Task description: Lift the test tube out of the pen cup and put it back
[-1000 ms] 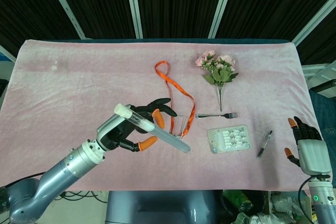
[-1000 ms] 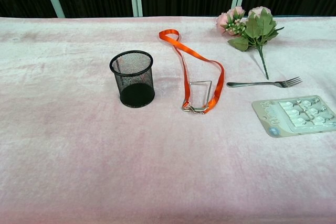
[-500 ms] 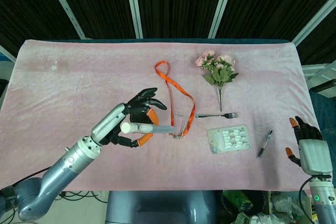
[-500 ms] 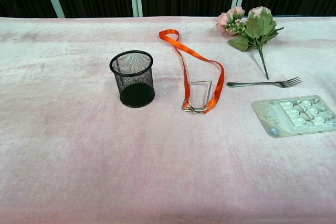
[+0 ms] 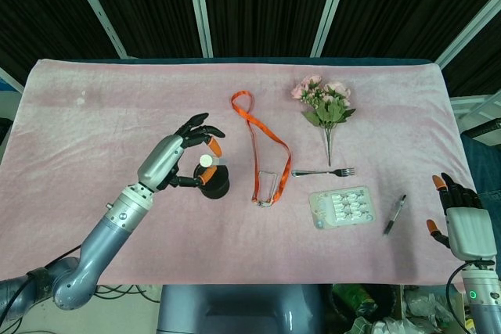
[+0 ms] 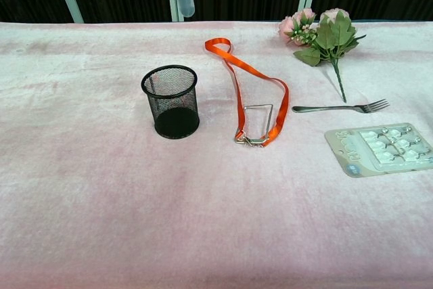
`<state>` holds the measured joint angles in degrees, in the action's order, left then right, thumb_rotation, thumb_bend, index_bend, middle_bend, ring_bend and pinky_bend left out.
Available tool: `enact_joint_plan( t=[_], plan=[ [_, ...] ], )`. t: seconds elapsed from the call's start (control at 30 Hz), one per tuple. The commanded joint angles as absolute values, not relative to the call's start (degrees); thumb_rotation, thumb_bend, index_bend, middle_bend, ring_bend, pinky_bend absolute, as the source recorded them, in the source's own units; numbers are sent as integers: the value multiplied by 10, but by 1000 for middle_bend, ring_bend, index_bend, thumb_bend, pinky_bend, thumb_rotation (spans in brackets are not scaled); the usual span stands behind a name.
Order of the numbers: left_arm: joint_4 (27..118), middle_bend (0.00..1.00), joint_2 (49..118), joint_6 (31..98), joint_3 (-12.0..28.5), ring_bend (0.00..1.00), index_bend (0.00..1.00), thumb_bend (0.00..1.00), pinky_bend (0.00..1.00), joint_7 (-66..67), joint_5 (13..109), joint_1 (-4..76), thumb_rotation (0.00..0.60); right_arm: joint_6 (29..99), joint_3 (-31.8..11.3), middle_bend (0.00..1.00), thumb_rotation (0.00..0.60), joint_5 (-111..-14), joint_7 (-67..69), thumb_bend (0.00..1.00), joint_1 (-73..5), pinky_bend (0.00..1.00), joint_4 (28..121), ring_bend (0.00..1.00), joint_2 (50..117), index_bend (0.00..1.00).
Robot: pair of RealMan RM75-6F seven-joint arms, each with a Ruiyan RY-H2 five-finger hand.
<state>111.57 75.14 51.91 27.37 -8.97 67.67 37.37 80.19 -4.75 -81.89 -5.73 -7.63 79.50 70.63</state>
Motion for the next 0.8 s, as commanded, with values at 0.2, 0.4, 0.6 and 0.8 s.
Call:
enact_joint_plan(
  t=[0.2,0.4,0.6,0.8],
  plan=[
    [1075,265,736,482,261,0,635,421,88,-127,626,397,600,801,-48,61,600,-817,-58,207,-76,181,794,147,706,79],
    [1035,261,751,472,234,0,633,421,82,-123,608,409,600,800,-50,61,600,-813,-63,207,-76,181,793,148,707,79],
    [986,260,786,458,209,0,632,421,73,-120,593,427,600,803,-52,61,600,-812,-63,207,-76,181,793,148,707,79],
    [953,260,809,456,195,0,632,421,64,-105,583,443,600,805,-52,61,600,-813,-59,207,-75,181,793,148,705,79]
  ],
)
